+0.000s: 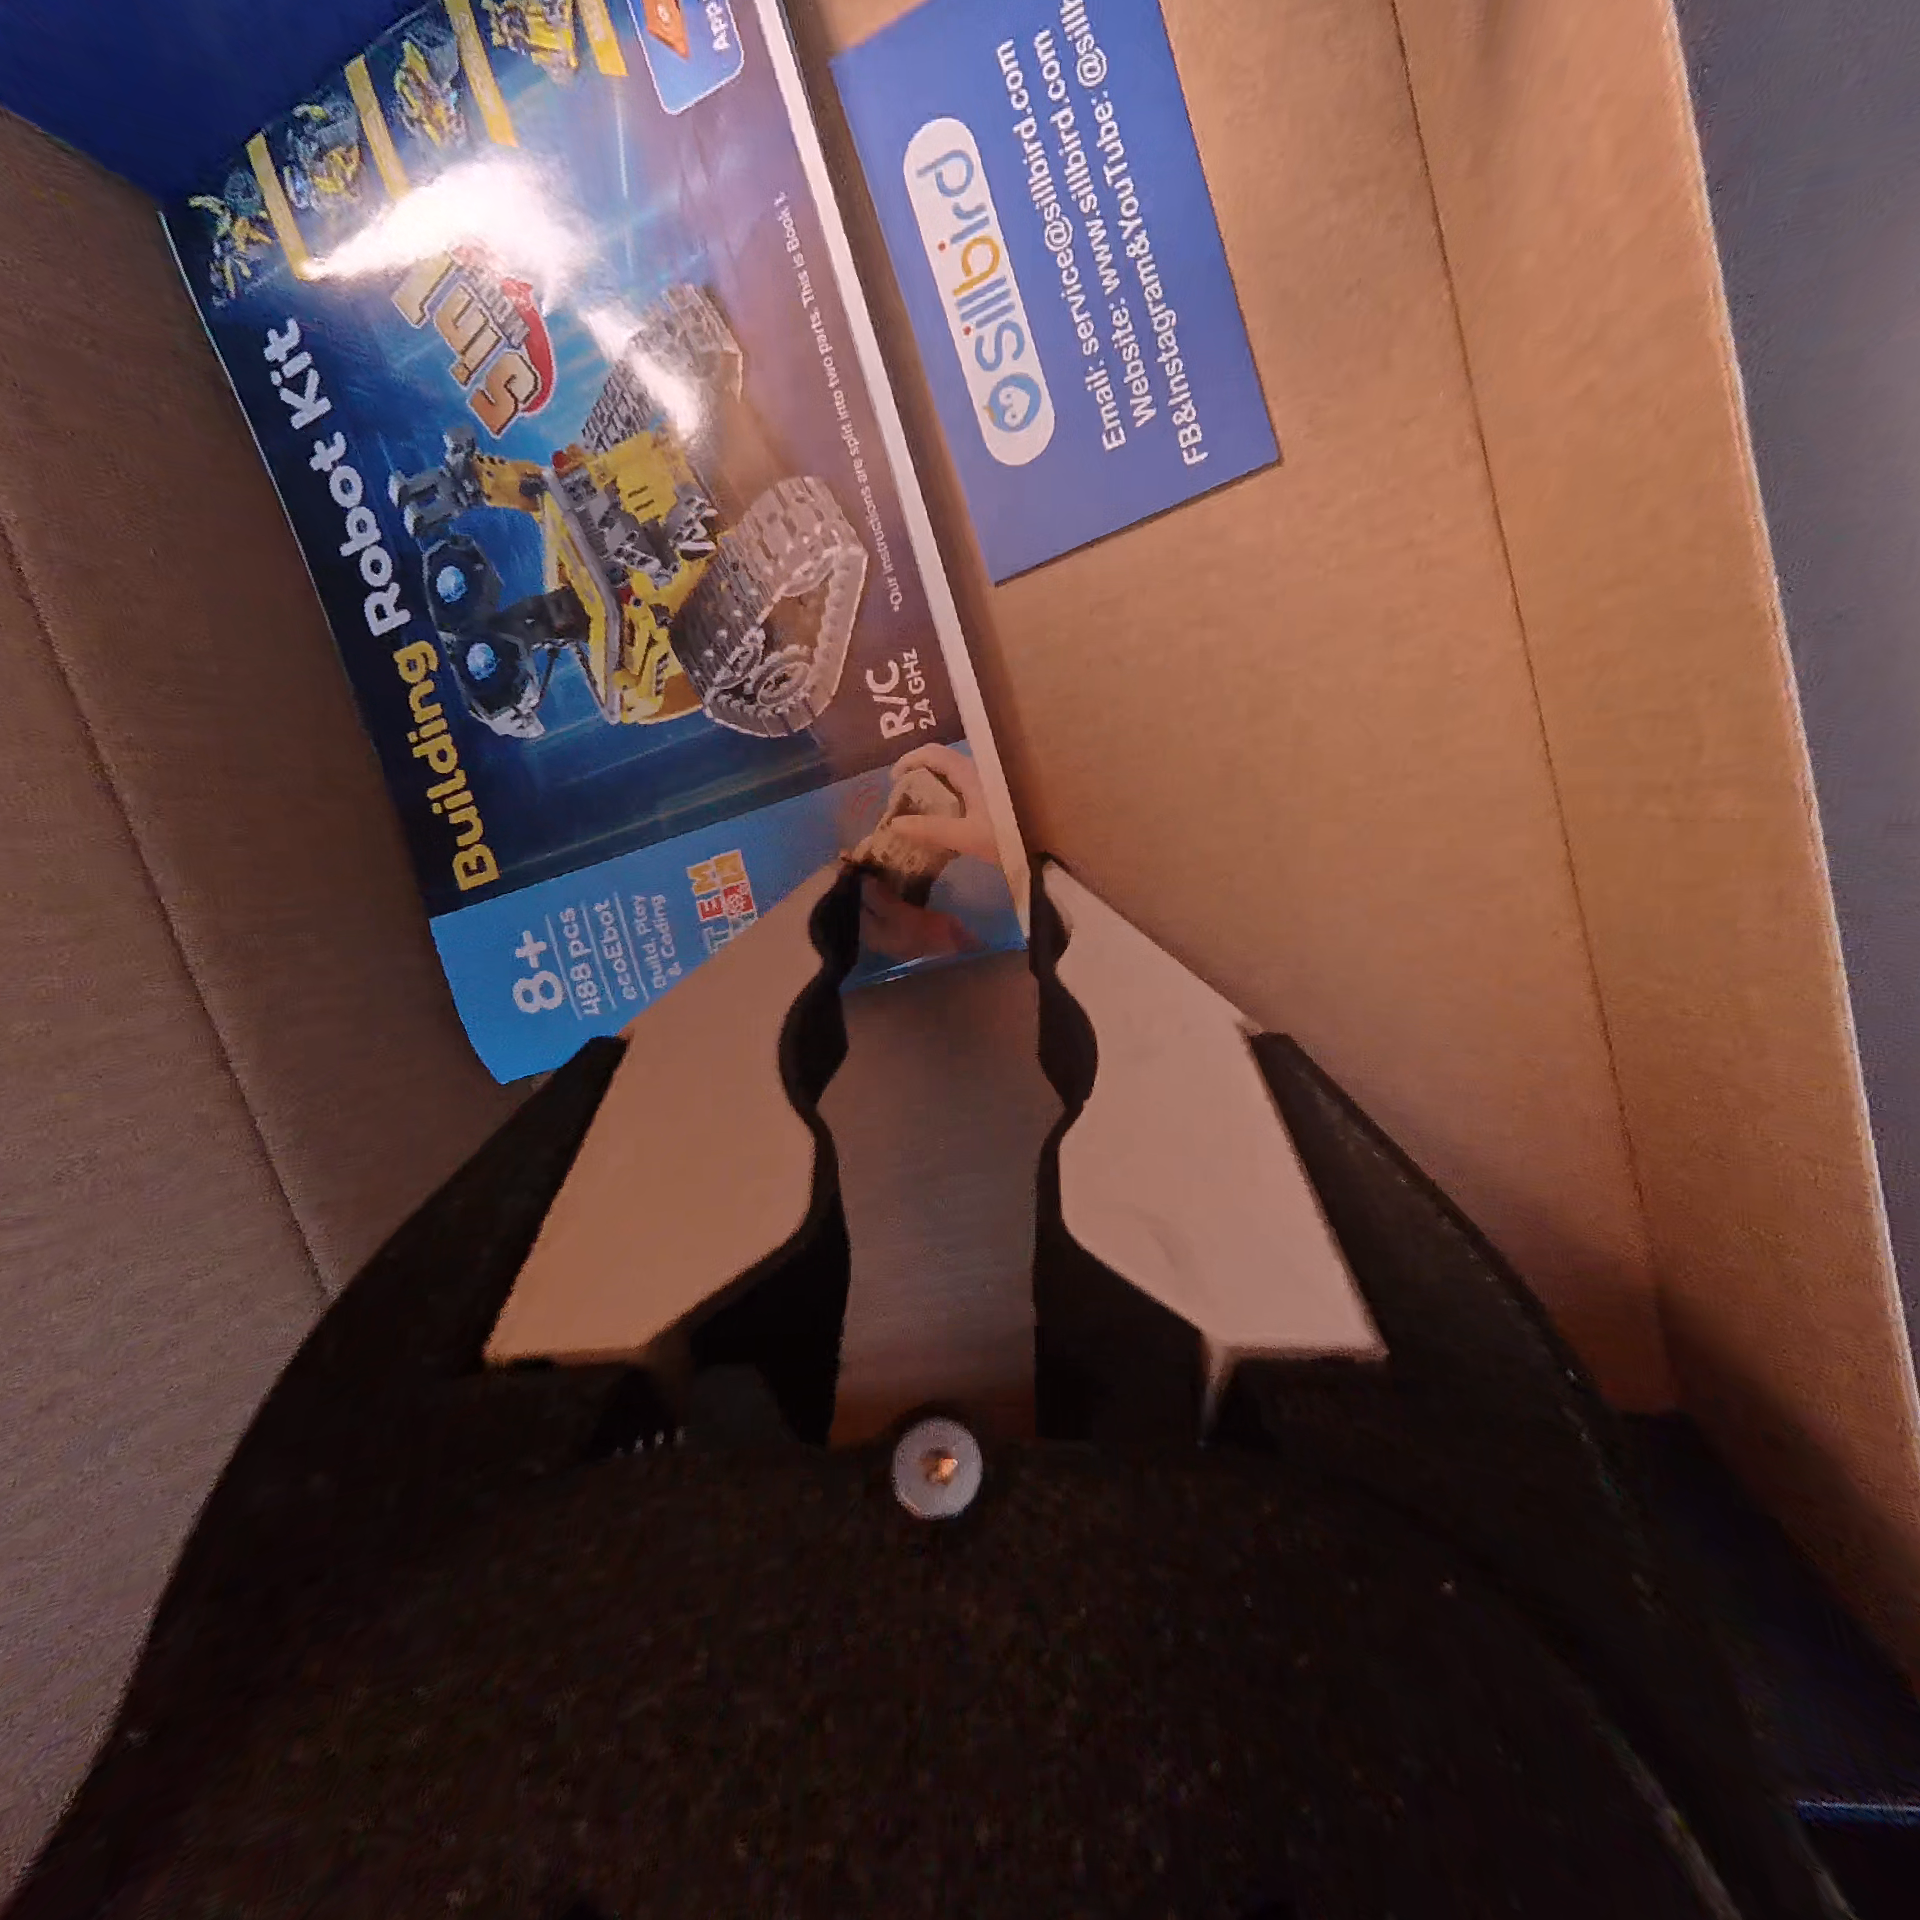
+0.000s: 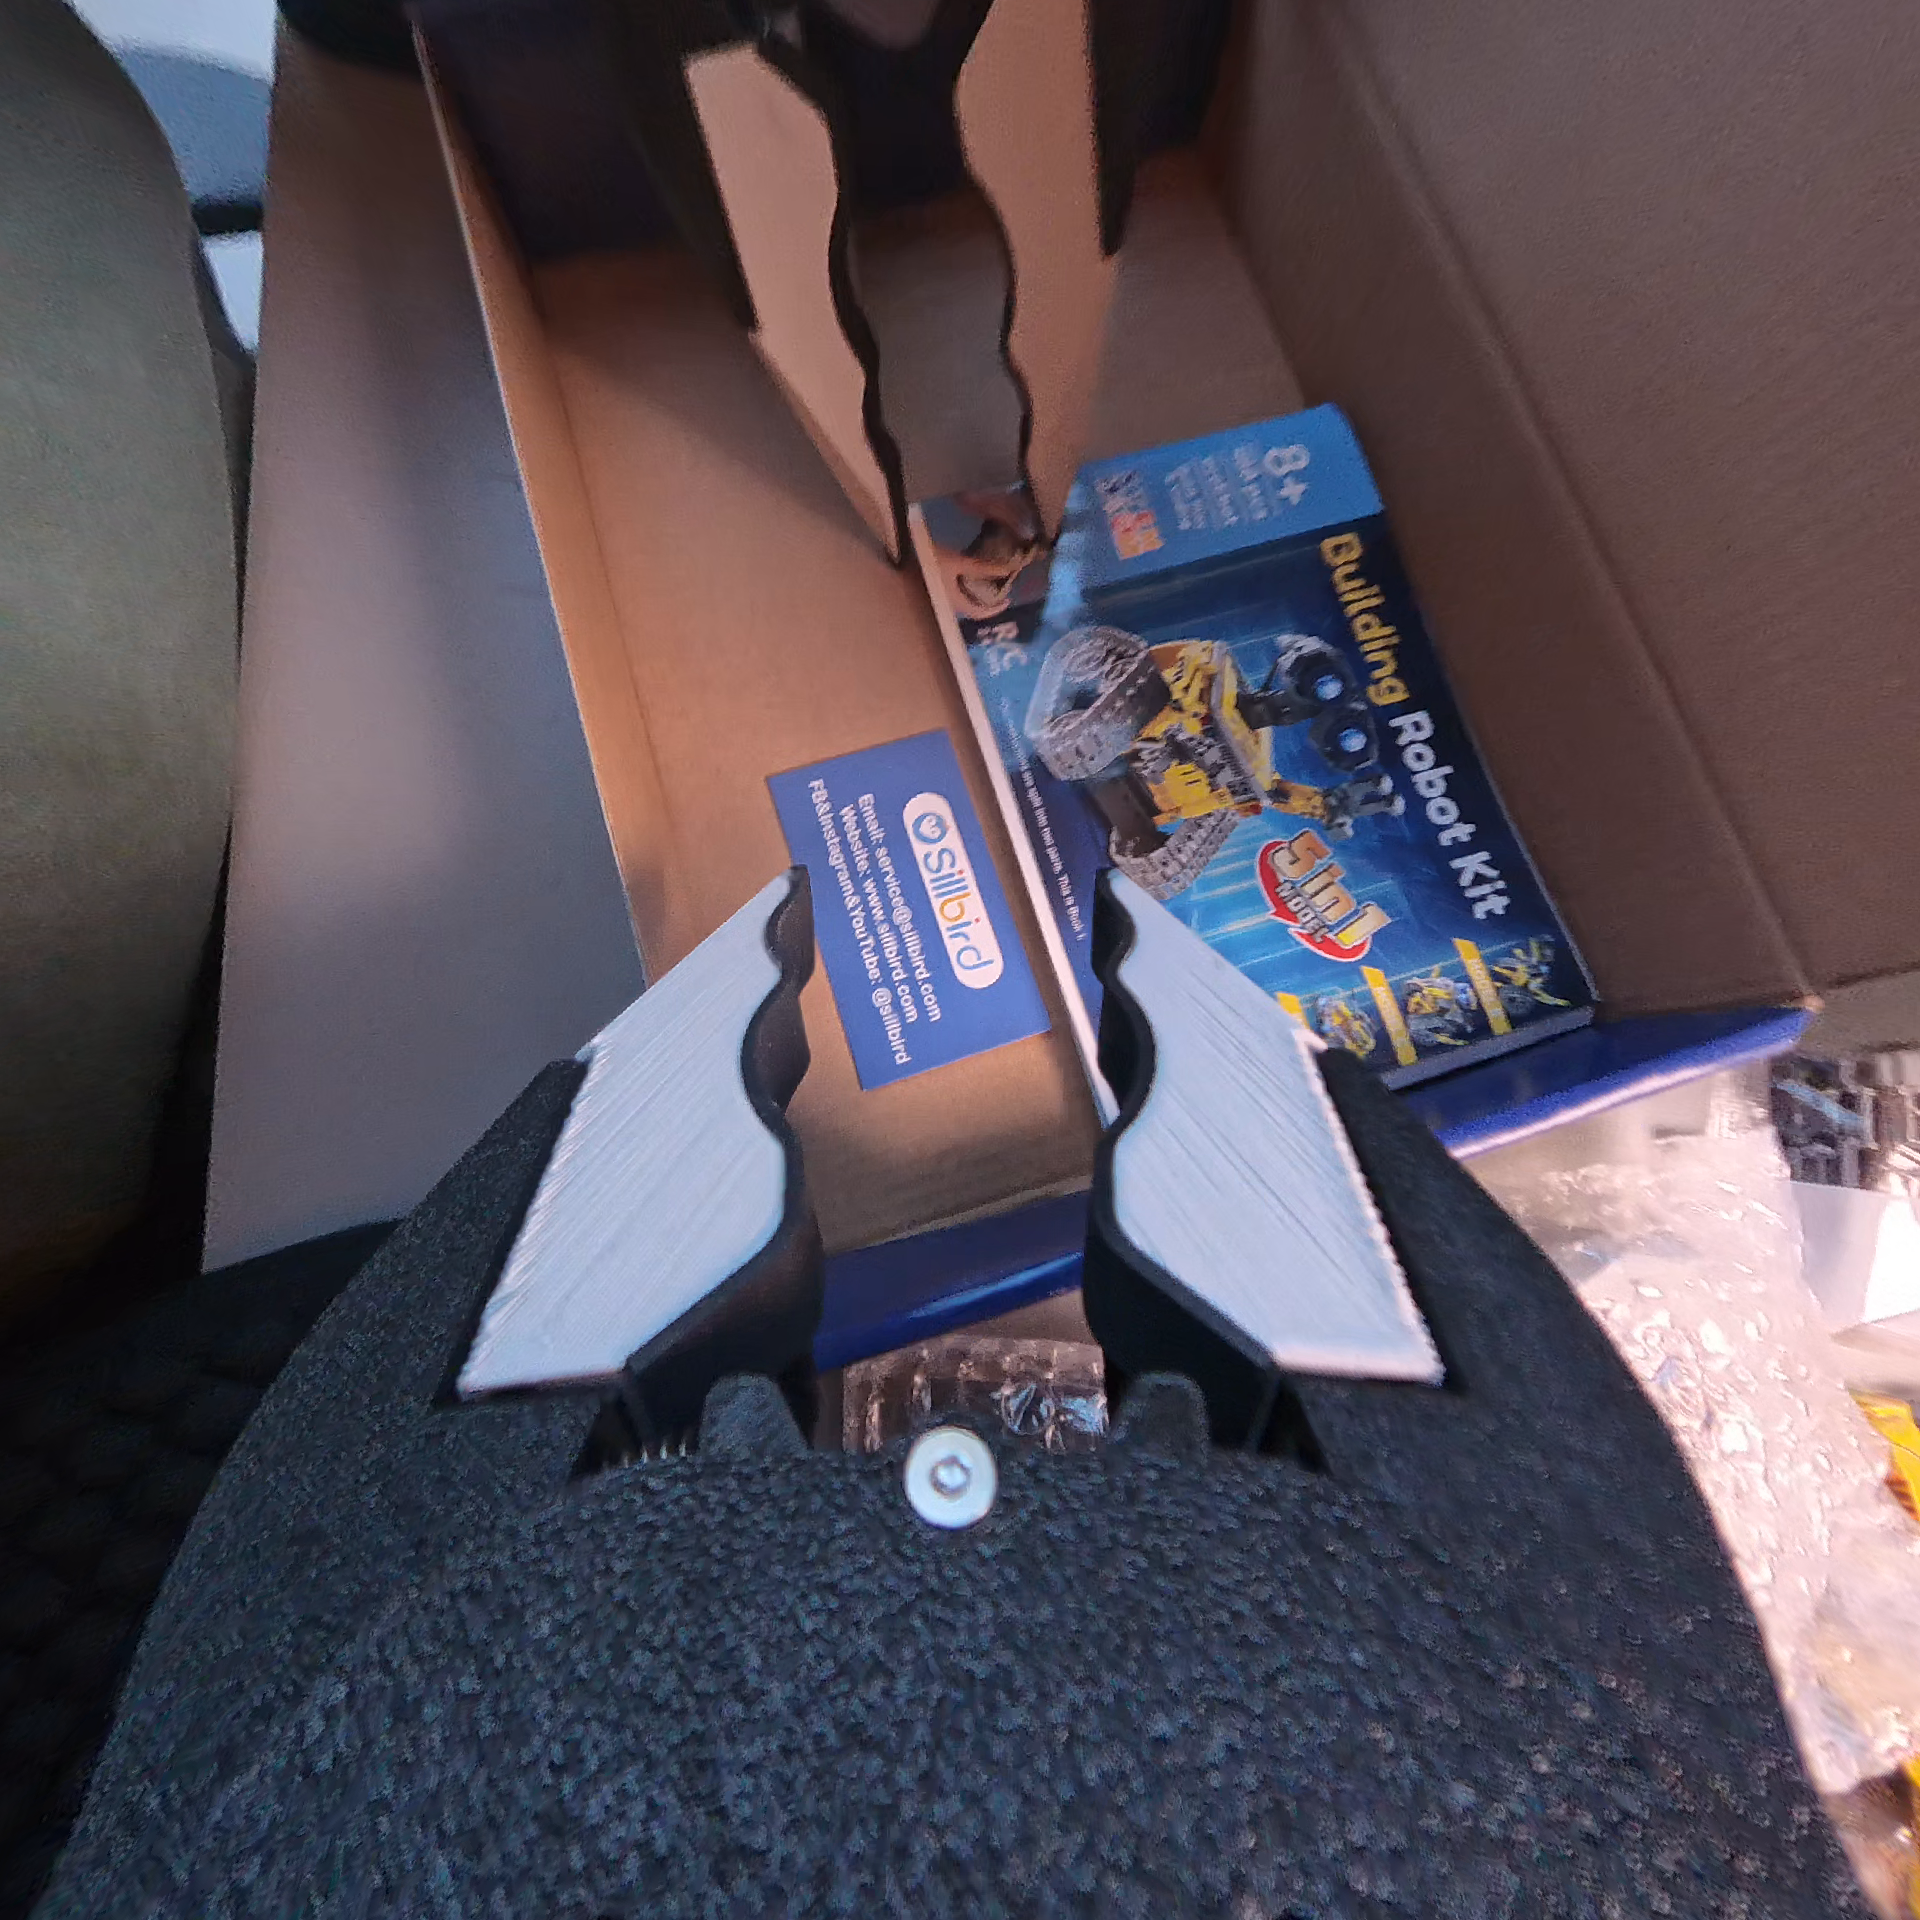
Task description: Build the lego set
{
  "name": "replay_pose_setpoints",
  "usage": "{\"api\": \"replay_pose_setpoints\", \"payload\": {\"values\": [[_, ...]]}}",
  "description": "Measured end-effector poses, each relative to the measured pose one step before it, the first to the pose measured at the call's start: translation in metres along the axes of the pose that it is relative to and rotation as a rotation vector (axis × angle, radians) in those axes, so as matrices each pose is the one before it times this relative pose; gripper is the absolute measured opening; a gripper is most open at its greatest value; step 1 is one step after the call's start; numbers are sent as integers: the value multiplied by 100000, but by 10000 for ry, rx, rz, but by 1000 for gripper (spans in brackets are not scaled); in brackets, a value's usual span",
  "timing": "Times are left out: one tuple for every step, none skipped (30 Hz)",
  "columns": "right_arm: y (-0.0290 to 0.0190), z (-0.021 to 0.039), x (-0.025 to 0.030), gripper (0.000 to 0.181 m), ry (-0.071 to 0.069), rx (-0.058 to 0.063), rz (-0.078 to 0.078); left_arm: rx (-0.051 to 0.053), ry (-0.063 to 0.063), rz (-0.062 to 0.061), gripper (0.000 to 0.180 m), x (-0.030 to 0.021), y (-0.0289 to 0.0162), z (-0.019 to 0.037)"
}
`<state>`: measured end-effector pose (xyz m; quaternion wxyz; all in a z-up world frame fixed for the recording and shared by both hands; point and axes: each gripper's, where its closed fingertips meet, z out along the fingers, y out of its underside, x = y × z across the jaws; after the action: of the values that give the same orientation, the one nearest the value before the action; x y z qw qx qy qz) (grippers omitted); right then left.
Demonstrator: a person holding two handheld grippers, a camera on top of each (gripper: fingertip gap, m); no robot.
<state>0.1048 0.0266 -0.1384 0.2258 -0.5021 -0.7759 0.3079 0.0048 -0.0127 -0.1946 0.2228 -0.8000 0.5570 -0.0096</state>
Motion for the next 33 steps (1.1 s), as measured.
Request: {"api": "replay_pose_setpoints", "payload": {"values": [[-240, -318, 508, 52, 284, 403, 87, -50, -72, 94, 24, -17, 42, -75], [-213, -278, 554, 51, 307, 344, 15, -8, -26, 101, 14, 65, -27, -193], [-281, -242, 454, 50, 245, 341, -33, 102, -19, -22, 7, 14, -158, -330], [-371, -212, 358, 48, 186, 350, -24, 176, -70, -202, 5, -207, -215, -448], [-424, -170, 277, 46, 153, 336, -14, 194, -101, -285, 3, -384, -171, -521], [-410, -127, 193, 45, 127, 279, -45, 183, -177, -257, 1, -551, -122, -555], [-401, -76, 163, 45, 150, 221, -113, 146, -235, -220, 0, -670, -88, -591], [-341, -20, 194, 44, 192, 129, -161, 144, -200, -236, 0, -707, -110, -602], [-214, 83, 179, 44, 198, 15, -213, 169, -112, -297, 0, -660, -166, -555], [-89, 183, 97, 45, 162, -91, -267, 191, -43, -327, 0, -618, -259, -496], [5, 315, 82, 45, 138, -162, -285, 188, -8, -303, 0, -561, -308, -420], [96, 446, 165, 46, 179, -221, -290, 178, -2, -262, 0, -530, -357, -370], [154, 550, 356, 48, 274, -263, -250, 174, -17, -233, 0, -533, -409, -320], [233, 632, 176, 51, 164, -326, -215, 179, -33, -213, 0, -546, -443, -302], [234, 650, 18, 55, 84, -357, -200, 190, -38, -212, 0, -547, -499, -301], [248, 652, 74, 56, 133, -389, -225, 214, -26, -220, 0, -542, -529, -306], [370, 657, 273, 57, 271, -453, -369, 222, -1, -224, 0, -513, -520, -276], [532, 593, 693, 52, 510, -499, -512, 214, 2, -230, 0, -510, -475, -244], [784, 518, 985, 35, 631, -570, -518, 241, -26, -234, 0, -544, -450, -192], [608, 389, 959, 14, 573, -396, -421, 303, -57, -225, 0, -551, -456, -188], [-49, 126, 685, 4, 343, 94, -186, 346, -85, -150, 0, -549, -415, -173], [-150, -87, 608, 3, 109, 165, 184, 381, -38, -74, 1, -358, -367, -193], [-142, -189, 380, 3, -178, 161, 419, 404, -110, -78, 11, -311, -400, -266], [-149, -234, 486, 3, -125, 225, 409, 354, -195, -7, 27, -289, -347, -349], [-108, -285, 594, 3, -37, 217, 339, 268, -160, 97, 39, -151, -242, -402], [-63, -334, 454, 3, -84, 136, 242, 225, -141, 134, 45, -68, -187, -420], [-172, -365, 426, 3, -26, 135, 139, 182, -106, 118, 47, -5, -124, -410], [-225, -369, 306, 3, -54, 91, 122, 125, -51, 61, 47, 87, -33, -363], [-284, -327, 126, 3, -129, 81, 137, 94, -58, 14, 47, 74, 26, -311], [-390, -307, 261, 3, 20, 129, 128, 80, -63, 2, 47, 90, 96, -260], [-389, -285, 335, 3, 92, 116, 77, 74, -36, -2, 46, 119, 161, -200], [-344, -286, 239, 3, 45, 70, -9, 64, -32, -29, 46, 108, 221, -154], [-372, -270, 215, 3, 41, 78, -23, 45, -54, -54, 45, 32, 282, -126]]}}
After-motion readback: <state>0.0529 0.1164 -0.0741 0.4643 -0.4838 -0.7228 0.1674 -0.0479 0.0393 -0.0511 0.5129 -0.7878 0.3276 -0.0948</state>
